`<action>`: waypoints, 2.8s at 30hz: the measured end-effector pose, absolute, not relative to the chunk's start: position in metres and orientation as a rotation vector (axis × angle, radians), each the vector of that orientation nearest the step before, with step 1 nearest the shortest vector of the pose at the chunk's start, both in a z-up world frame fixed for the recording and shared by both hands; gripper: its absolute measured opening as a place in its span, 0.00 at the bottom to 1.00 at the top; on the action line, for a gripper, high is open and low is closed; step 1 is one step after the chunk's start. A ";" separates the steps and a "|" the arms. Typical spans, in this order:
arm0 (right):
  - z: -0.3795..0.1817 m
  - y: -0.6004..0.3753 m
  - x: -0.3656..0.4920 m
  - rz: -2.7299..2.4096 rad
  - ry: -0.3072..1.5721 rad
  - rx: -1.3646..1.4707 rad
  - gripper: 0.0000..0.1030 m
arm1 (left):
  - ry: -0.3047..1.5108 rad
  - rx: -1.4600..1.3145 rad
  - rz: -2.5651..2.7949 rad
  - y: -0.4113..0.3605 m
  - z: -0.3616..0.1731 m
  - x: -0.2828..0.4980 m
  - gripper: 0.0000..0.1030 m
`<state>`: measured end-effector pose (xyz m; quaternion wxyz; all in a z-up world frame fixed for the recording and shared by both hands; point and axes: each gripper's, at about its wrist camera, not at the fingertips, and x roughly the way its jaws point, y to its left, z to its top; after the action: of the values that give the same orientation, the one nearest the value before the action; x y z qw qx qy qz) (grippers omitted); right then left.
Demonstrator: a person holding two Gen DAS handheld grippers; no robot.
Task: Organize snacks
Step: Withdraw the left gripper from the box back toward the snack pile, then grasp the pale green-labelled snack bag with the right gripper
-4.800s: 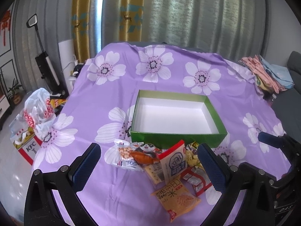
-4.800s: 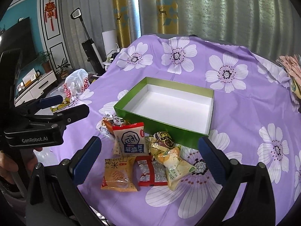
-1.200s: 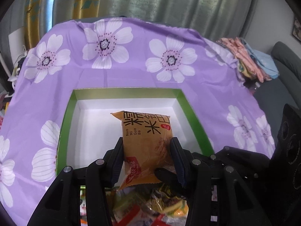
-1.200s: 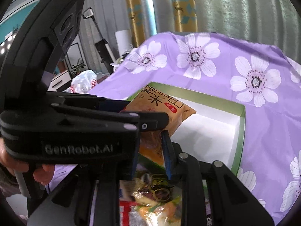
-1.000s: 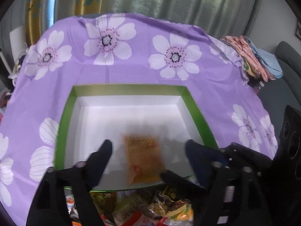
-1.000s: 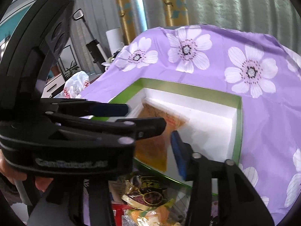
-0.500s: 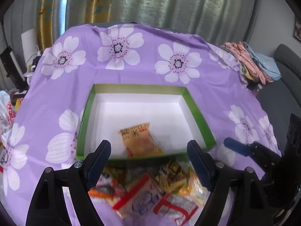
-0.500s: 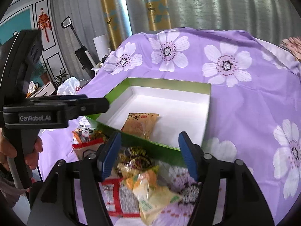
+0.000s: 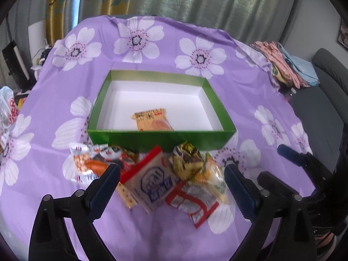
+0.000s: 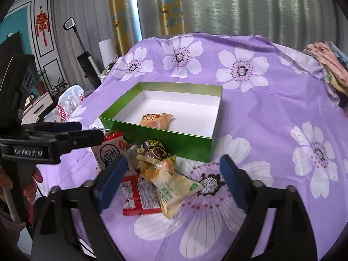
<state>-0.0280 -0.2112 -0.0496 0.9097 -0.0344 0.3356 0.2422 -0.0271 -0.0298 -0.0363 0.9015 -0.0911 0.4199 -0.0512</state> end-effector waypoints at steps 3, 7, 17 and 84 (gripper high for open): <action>-0.048 -0.212 -0.033 0.498 0.686 -0.081 0.91 | 0.883 -0.188 -0.111 -0.034 -0.040 -0.033 0.97; -0.048 -0.212 -0.042 0.491 0.678 -0.119 0.96 | 0.902 -0.189 -0.132 -0.041 -0.044 -0.037 0.97; -0.046 -0.221 -0.053 0.485 0.667 -0.111 1.00 | 0.920 -0.187 -0.162 -0.058 -0.045 -0.040 0.98; -0.148 -0.222 -0.009 0.655 0.928 0.071 0.27 | 0.999 -0.144 -0.437 -0.108 -0.111 0.020 0.32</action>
<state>-0.0092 -0.2217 -0.1478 0.8424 0.0336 0.4393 0.3103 0.0202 -0.1077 -0.1112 0.8525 -0.0685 0.4748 -0.2076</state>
